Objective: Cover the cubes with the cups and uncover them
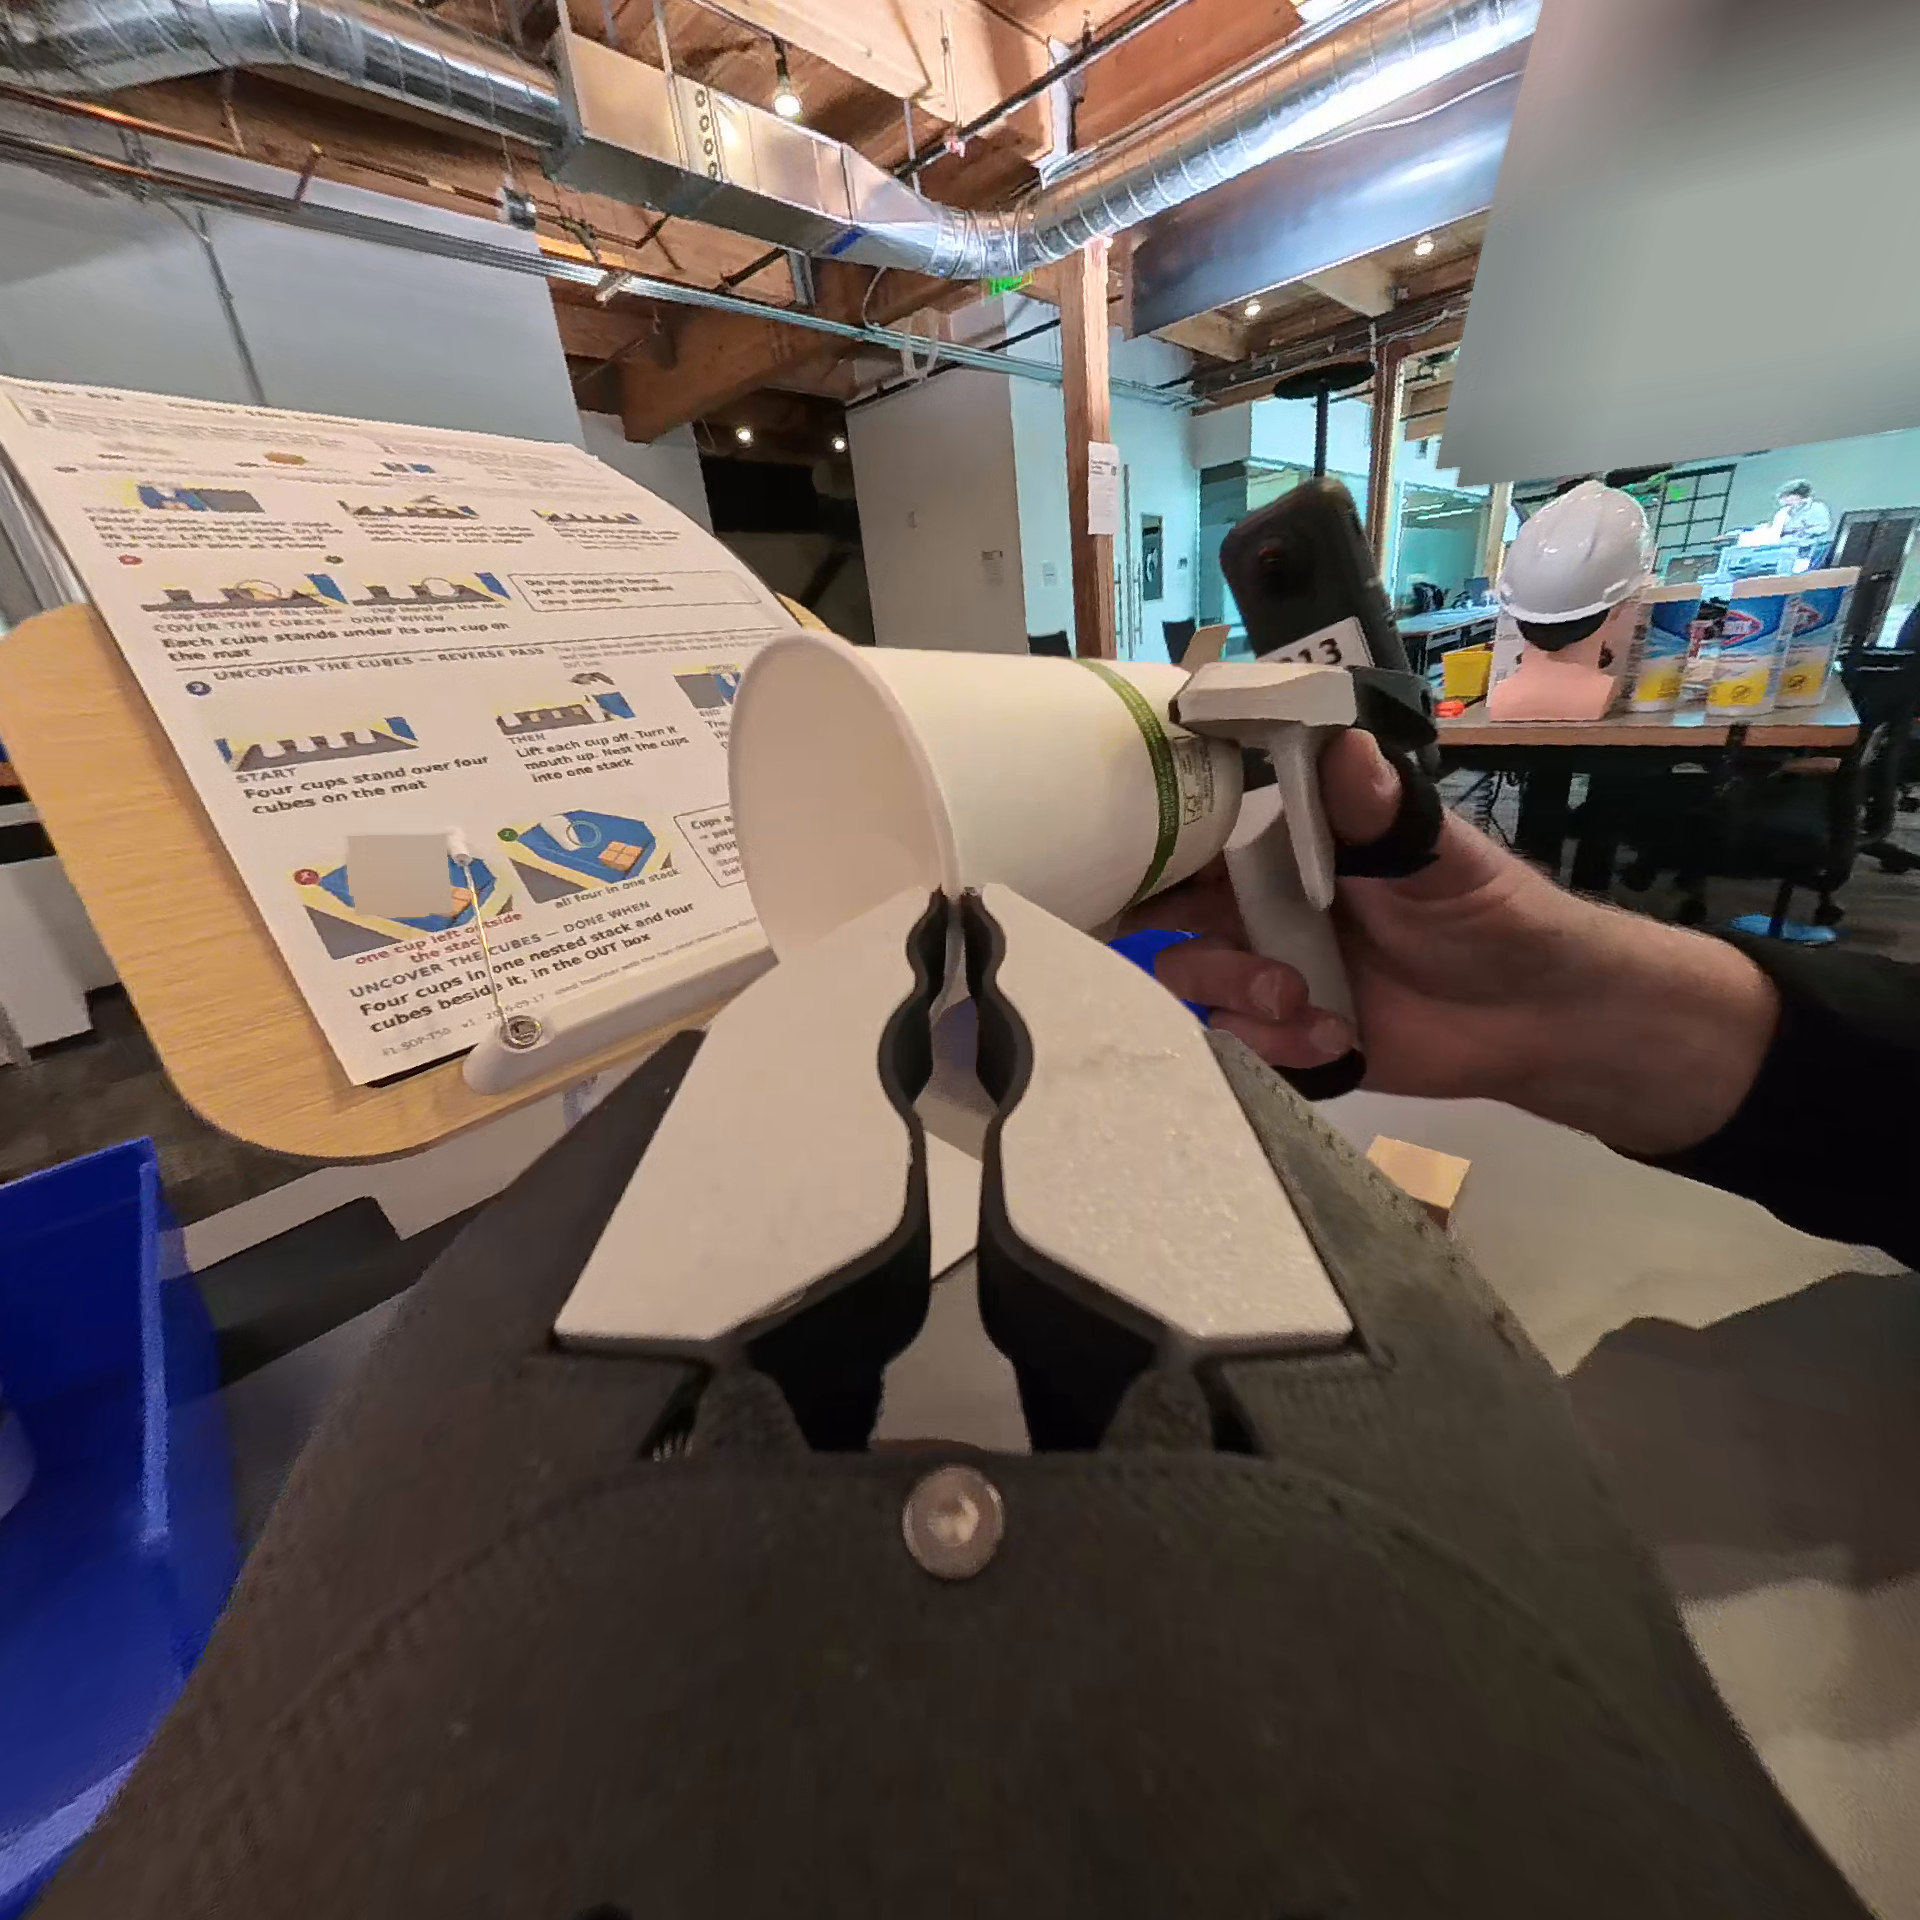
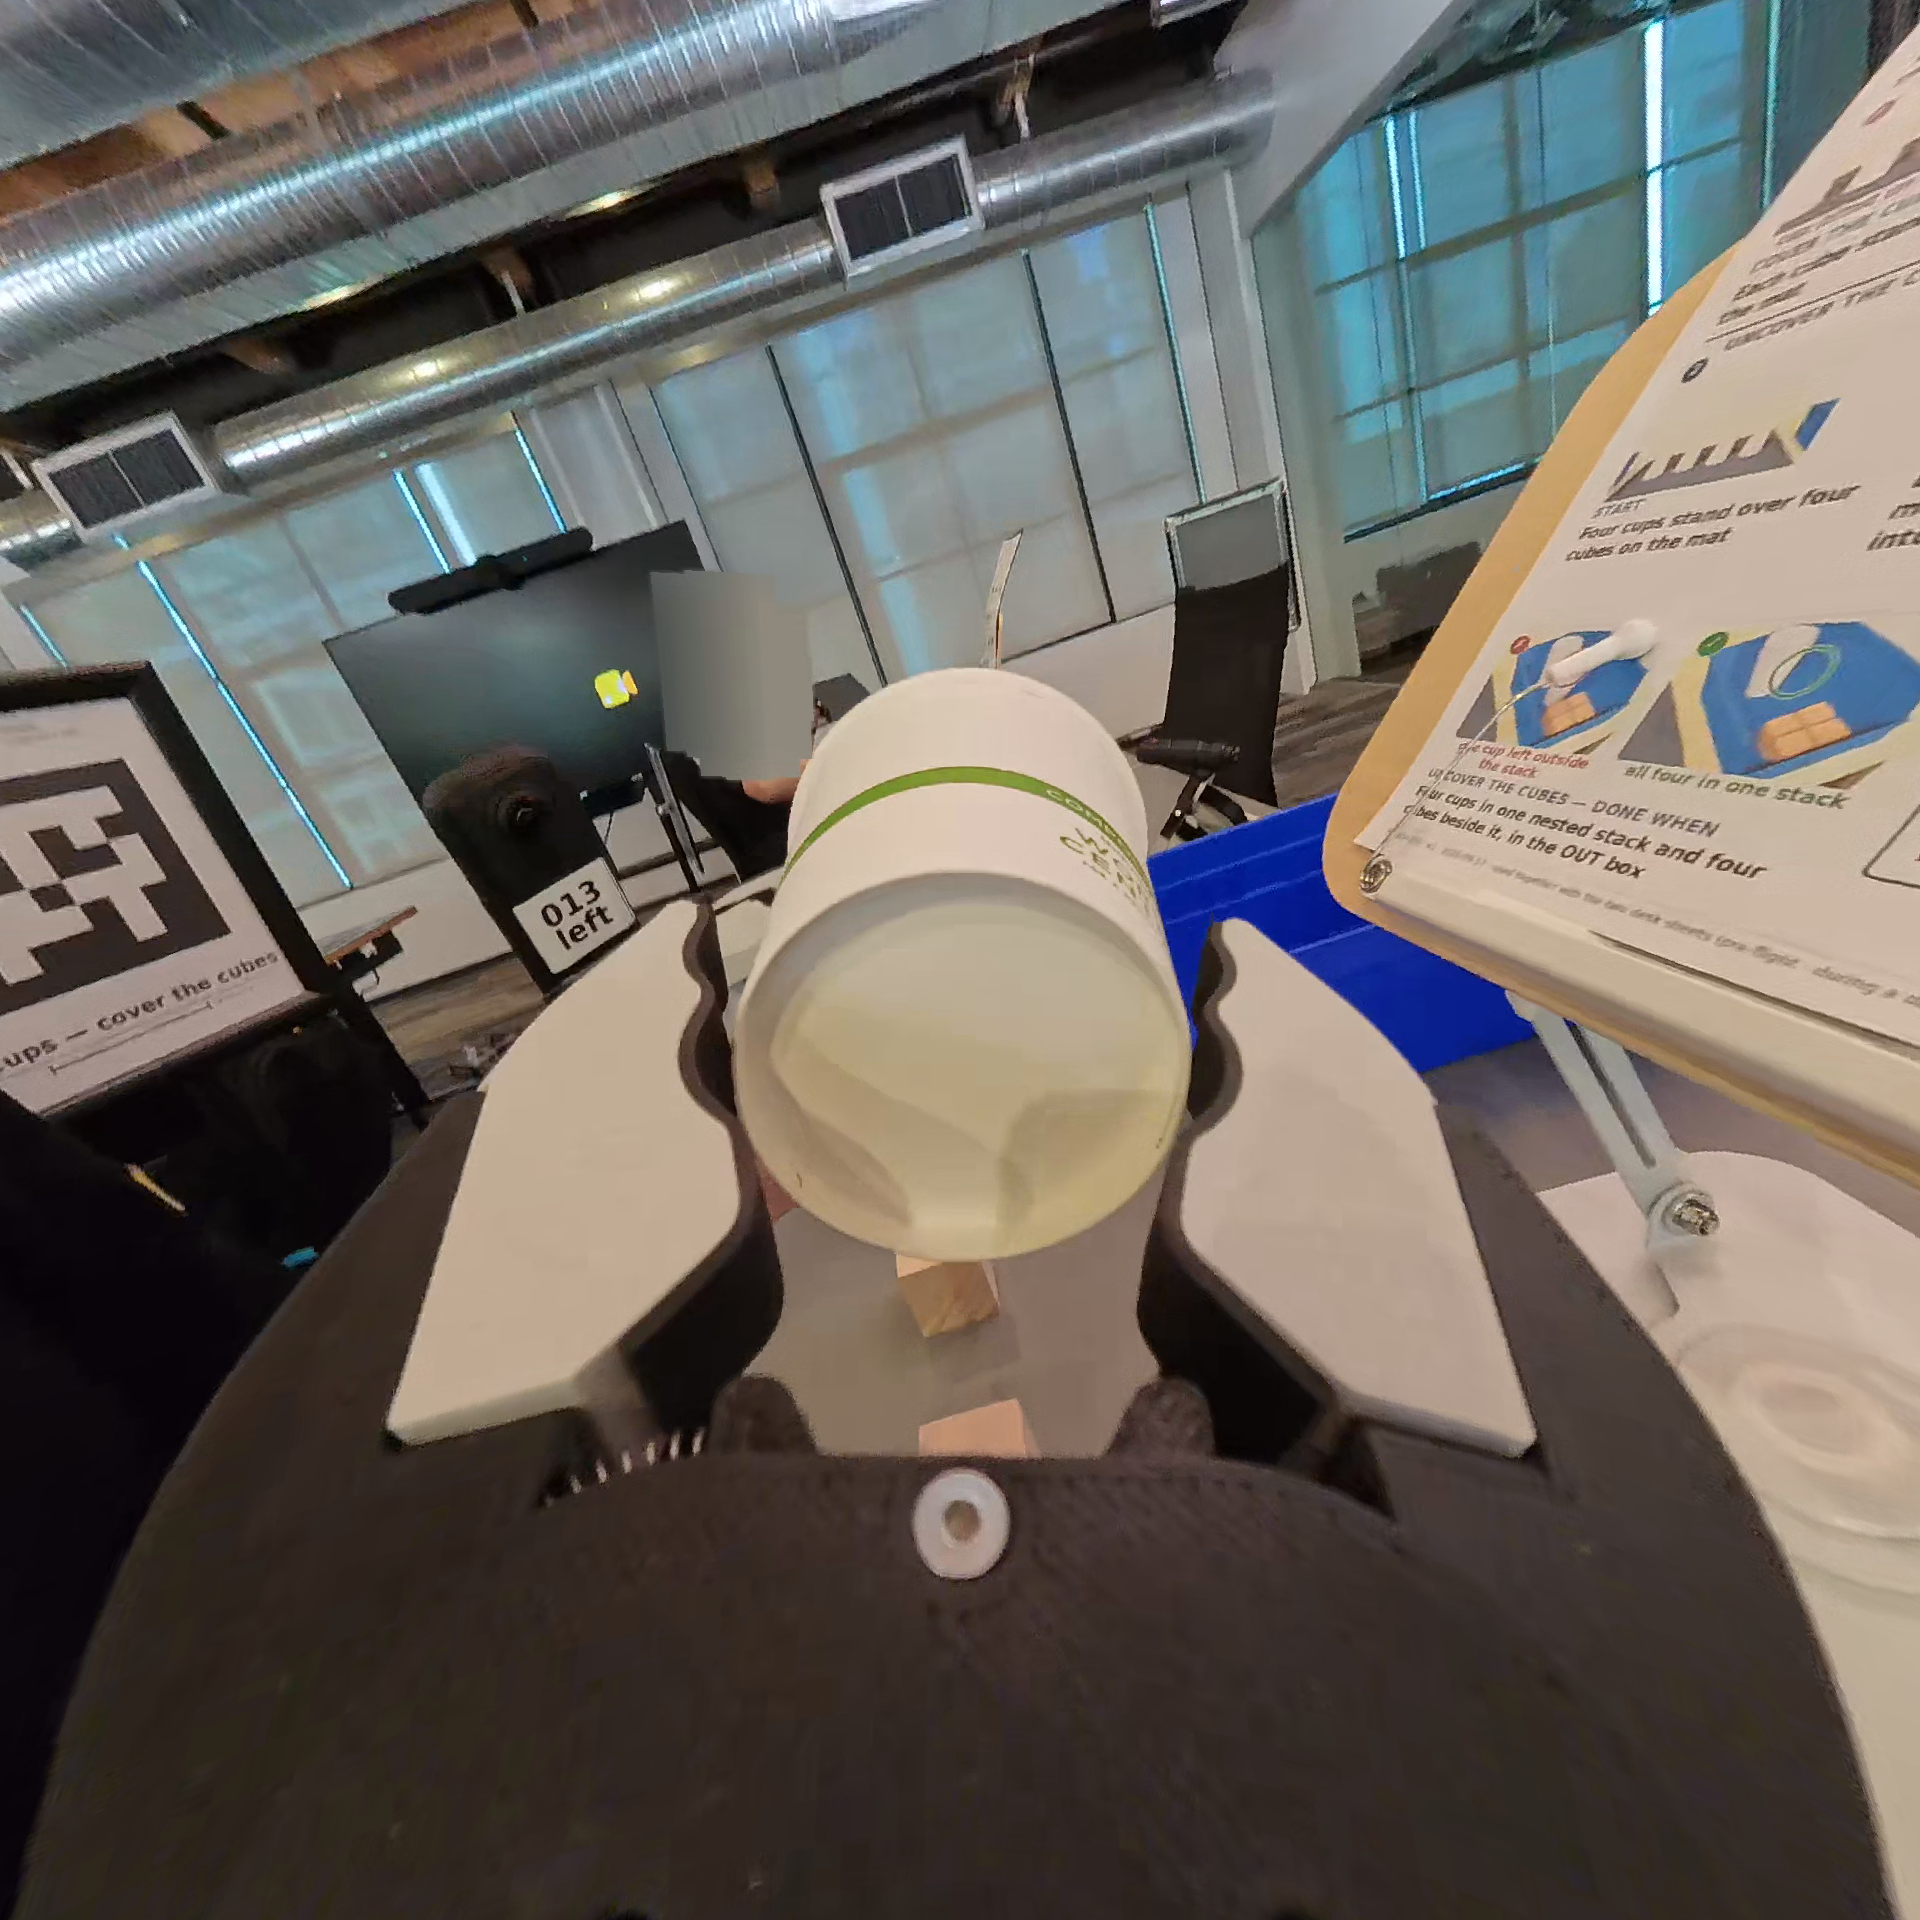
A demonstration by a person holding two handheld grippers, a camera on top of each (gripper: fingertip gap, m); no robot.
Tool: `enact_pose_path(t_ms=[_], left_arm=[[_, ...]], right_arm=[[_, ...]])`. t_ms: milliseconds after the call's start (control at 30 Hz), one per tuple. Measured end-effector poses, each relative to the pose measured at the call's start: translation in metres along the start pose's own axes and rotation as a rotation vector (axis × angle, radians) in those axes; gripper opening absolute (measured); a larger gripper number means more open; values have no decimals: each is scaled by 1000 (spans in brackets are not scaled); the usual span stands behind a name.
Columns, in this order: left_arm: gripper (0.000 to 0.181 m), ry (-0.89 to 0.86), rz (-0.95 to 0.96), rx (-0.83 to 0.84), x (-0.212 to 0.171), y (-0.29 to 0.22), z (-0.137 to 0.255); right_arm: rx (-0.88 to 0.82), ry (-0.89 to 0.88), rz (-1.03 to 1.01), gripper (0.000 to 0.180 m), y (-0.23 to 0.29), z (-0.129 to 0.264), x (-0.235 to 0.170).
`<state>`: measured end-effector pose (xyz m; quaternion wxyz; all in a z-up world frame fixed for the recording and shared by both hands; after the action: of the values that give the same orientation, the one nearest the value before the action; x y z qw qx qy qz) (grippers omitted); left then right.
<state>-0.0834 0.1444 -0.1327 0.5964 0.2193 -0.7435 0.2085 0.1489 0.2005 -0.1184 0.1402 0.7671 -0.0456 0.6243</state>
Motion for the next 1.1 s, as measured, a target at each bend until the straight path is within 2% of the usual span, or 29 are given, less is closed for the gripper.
enact_pose_path(t_ms=[67, 133, 200, 233, 333, 400, 600, 667, 767, 933, 1100], left_arm=[[3, -14, -39, 2, 5, 2, 7], [11, -46, -61, 42, 16, 13, 22], [8, -60, -74, 89, 29, 30, 40], [0, -59, -107, 136, 35, 40, 50], [0, 23, -219, 350, 44, 79, 78], [0, 43, -214, 435, 42, 108, 93], [0, 59, -284, 653, 6, 174, 127], [0, 85, -260, 664, -8, 181, 130], [0, 110, -293, 671, -7, 181, 134], [0, 59, -248, 680, -1, 184, 147], [0, 54, -241, 677, 1, 183, 146]], right_arm=[[-31, 29, 44, 87, -2, 1, 7], [-36, 68, 65, 87, -8, 4, 18], [-9, 122, 95, 87, -11, 2, 30], [23, 186, 109, 87, -12, -2, 36], [134, 412, 194, 87, -5, -28, 43], [174, 561, 273, 87, 3, -52, 41], [316, 957, 445, 87, 31, -132, 5], [366, 1078, 445, 87, 37, -155, -12], [438, 1223, 436, 87, 44, -185, -35], [486, 1409, 467, 88, 55, -222, -67], [499, 1500, 465, 88, 60, -239, -92]])
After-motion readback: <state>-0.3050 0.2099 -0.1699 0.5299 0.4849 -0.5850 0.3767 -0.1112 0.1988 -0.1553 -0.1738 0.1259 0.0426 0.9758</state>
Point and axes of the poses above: each gripper's, where its closed fingertips meet, z back along the fingers, x out of its top, y = z × x across the jaws, the point moved 10 cm from there along z, back along the fingers, and after that the axes turned 9 degrees about z, right-handed, at the moved point
